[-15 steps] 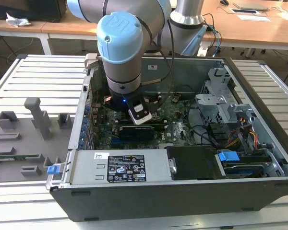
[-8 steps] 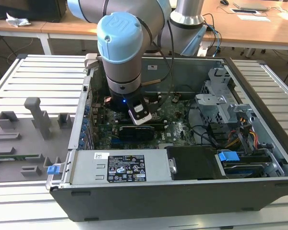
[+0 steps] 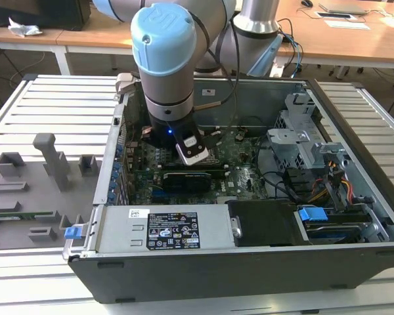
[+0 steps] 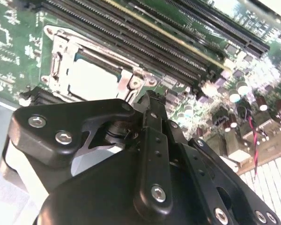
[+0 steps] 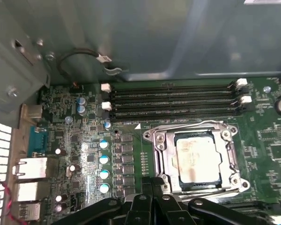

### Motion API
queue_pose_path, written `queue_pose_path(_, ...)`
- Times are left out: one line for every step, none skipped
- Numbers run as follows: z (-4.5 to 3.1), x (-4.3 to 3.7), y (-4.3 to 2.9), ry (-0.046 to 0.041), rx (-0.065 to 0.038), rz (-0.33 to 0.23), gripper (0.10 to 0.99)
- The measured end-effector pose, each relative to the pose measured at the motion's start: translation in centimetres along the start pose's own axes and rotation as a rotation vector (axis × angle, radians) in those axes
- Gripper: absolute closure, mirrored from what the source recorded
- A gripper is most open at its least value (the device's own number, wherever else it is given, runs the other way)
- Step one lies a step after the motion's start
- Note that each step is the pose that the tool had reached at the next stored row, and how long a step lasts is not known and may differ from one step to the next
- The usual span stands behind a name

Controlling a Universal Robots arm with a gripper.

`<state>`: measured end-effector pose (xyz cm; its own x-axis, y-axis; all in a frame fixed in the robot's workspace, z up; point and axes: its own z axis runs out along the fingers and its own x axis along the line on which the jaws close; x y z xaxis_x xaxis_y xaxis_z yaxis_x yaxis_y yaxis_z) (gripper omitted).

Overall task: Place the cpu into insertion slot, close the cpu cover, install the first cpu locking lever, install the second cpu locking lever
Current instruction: 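Install the second cpu locking lever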

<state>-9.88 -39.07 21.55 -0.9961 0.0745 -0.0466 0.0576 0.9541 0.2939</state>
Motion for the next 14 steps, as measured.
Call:
queue_pose_path(-0.11,-0.03,0.05,-0.0008,0.01,0.0,0.98)
queue_pose_path(-0.13,-0.08,0.05,-0.0012,0.019,-0.001,0.98)
queue_pose_path(-0.14,-0.22,0.06,-0.0021,0.034,-0.001,0.98)
queue_pose_path(-0.13,-0.4,0.07,-0.0026,0.047,-0.001,0.98)
queue_pose_path(-0.09,-0.89,0.1,-0.0029,0.057,0.001,0.98)
queue_pose_path(-0.07,-1.17,0.12,-0.0026,0.057,0.001,0.98)
queue_pose_path(-0.05,-1.49,0.14,-0.0021,0.057,0.002,0.98)
queue_pose_path(-0.02,-2.02,0.16,-0.0012,0.057,0.003,0.98)
queue_pose_path(0.0,-2.32,0.18,-0.0008,0.058,0.003,0.98)
queue_pose_path(0.03,-2.74,0.21,-0.0001,0.058,0.003,0.98)
queue_pose_path(0.05,-3.12,0.23,0.0006,0.06,0.004,0.98)
queue_pose_path(0.08,-3.42,0.26,0.001,0.066,0.004,0.98)
queue_pose_path(0.1,-3.65,0.31,0.0013,0.074,0.004,0.98)
queue_pose_path(0.14,-3.84,0.38,0.0014,0.082,0.004,0.98)
